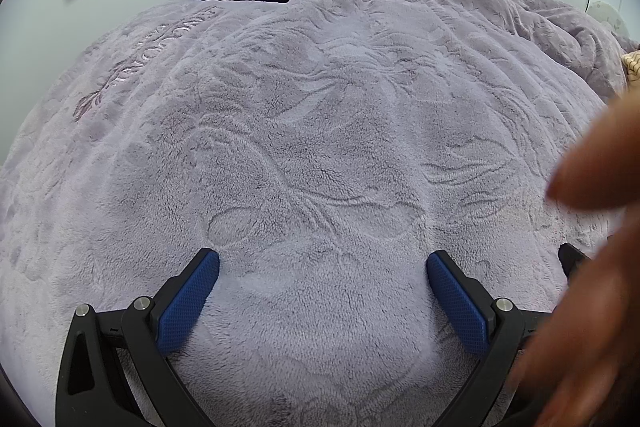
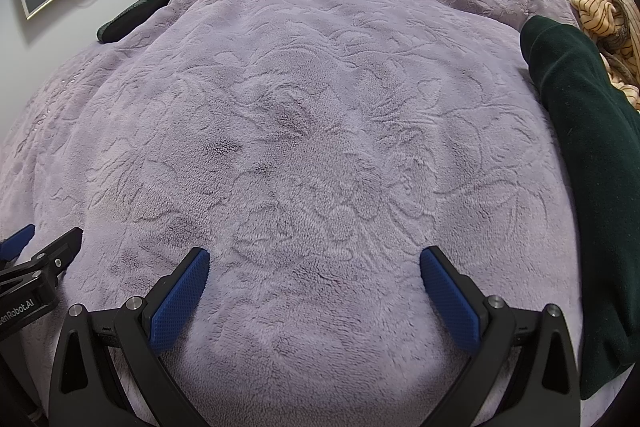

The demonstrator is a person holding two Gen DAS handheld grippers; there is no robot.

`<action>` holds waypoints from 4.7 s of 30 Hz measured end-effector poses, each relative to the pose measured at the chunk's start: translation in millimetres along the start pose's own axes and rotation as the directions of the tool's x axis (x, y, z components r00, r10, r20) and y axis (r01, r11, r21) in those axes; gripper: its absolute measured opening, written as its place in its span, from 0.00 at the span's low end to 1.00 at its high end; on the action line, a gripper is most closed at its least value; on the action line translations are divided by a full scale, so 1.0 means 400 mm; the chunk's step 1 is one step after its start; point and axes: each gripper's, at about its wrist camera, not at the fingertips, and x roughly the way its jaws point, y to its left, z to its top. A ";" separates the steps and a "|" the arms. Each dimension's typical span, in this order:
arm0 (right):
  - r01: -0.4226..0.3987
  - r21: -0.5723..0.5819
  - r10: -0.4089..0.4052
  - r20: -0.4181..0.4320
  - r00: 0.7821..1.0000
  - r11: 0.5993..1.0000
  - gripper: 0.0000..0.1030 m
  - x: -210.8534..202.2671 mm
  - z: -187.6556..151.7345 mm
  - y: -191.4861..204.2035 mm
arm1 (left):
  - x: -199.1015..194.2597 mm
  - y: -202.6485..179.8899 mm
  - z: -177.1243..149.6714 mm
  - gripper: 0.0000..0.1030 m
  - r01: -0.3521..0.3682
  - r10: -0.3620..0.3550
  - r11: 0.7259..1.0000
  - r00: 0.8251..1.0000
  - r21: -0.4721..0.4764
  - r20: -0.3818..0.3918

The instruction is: Fold small clothes

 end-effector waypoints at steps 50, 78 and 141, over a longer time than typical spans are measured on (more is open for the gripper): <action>0.000 0.000 0.000 0.000 1.000 1.000 1.00 0.000 0.000 0.000 | 0.000 -0.024 -0.008 1.00 0.004 -0.004 1.000 1.000 -0.004 -0.002; 0.000 0.000 0.000 0.000 1.000 1.000 1.00 0.000 0.000 0.000 | -0.001 -0.019 -0.009 1.00 0.005 -0.005 1.000 1.000 -0.006 -0.002; 0.000 0.000 0.000 0.000 1.000 1.000 1.00 0.000 0.000 0.000 | 0.001 0.005 -0.003 1.00 0.008 -0.008 1.000 1.000 -0.010 -0.003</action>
